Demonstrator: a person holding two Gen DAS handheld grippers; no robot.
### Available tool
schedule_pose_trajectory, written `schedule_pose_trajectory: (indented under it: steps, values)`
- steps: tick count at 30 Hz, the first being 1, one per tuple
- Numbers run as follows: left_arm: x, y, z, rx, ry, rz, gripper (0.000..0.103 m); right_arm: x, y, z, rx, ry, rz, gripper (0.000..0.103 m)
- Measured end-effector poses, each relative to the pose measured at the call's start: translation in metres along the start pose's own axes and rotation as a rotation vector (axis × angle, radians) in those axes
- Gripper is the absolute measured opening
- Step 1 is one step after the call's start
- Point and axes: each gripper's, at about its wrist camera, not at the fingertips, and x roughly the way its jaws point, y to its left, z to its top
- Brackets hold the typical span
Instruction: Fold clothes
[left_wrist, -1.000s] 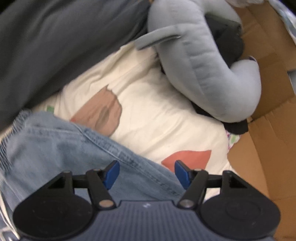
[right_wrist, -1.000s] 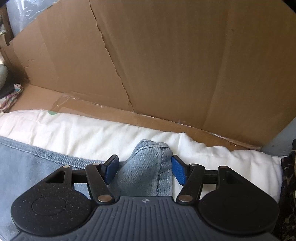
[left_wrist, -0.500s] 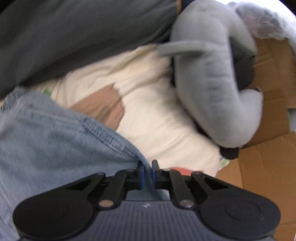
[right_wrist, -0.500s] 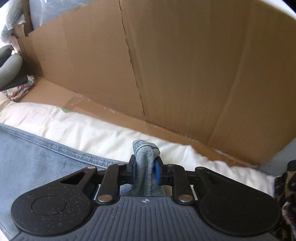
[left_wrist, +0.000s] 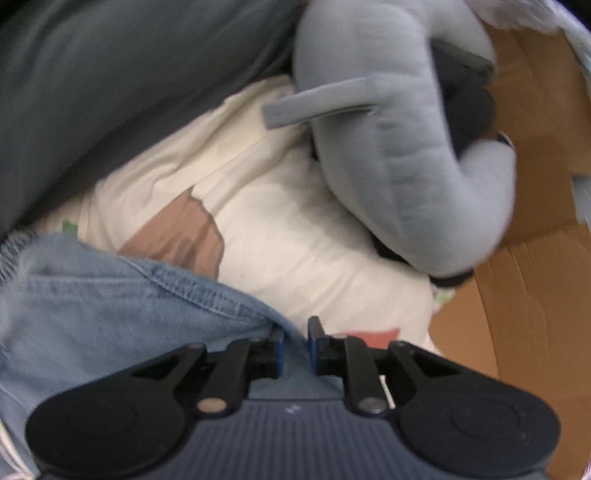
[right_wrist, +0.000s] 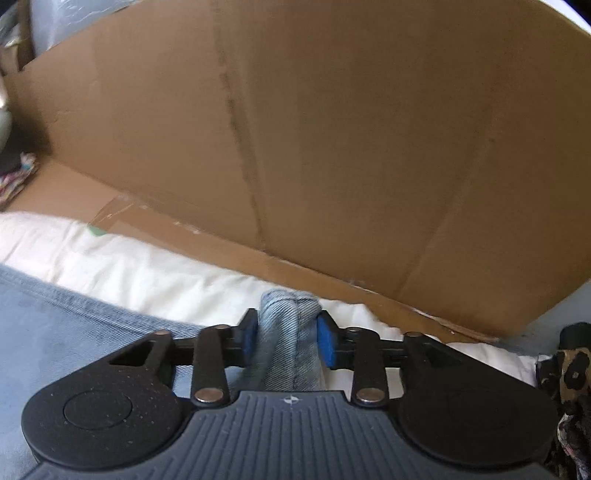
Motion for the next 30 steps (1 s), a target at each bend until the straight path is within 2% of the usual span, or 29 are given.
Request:
schedule_pose_trajectory:
  steps: [2,3,4,6,8,10,12,14,17,18,21,27,30]
  values:
    - [-0.01,0.001,0.001,0.036,0.016,-0.007,0.017,-0.005,-0.004,-0.002,0.008,-0.009,-0.001,0.048]
    - [-0.017,0.003,0.002,0.059,0.0,-0.001,0.029,-0.008,-0.005,-0.003,0.011,-0.014,-0.001,0.048]
    - [-0.025,0.005,0.004,0.078,-0.04,0.013,0.053,-0.01,-0.007,-0.004,0.015,-0.019,-0.001,0.048]
    - [-0.041,0.01,0.008,0.116,-0.125,0.042,0.072,-0.016,-0.011,-0.007,0.023,-0.028,-0.002,0.049]
    - [-0.042,0.021,0.016,0.138,-0.13,0.034,0.066,-0.021,-0.014,-0.009,0.03,-0.037,-0.003,0.049]
    - [-0.038,0.025,0.019,0.183,-0.119,0.081,0.059,-0.028,-0.015,-0.013,0.04,-0.039,0.004,0.049]
    - [-0.034,0.029,0.019,0.23,-0.111,0.135,0.057,-0.036,-0.017,-0.02,0.05,-0.04,0.008,0.05]
    - [-0.031,0.039,0.02,0.212,-0.087,0.138,0.054,-0.044,-0.02,-0.029,0.061,-0.031,0.006,0.05]
    - [-0.028,0.061,0.015,0.105,-0.057,0.077,0.052,-0.053,-0.024,-0.044,0.073,-0.005,-0.004,0.049]
    - [-0.025,0.064,0.011,0.093,-0.049,0.067,0.048,-0.055,-0.025,-0.049,0.076,0.006,-0.006,0.05]
    - [-0.009,0.065,0.002,0.103,-0.04,0.077,0.039,-0.059,-0.028,-0.063,0.09,0.038,-0.01,0.05]
    - [0.023,0.067,0.006,0.073,-0.091,0.08,0.035,-0.062,-0.022,-0.086,0.109,0.094,-0.018,0.05]
    - [0.033,0.06,0.009,0.086,-0.098,0.105,0.033,-0.065,-0.019,-0.095,0.113,0.12,-0.02,0.05]
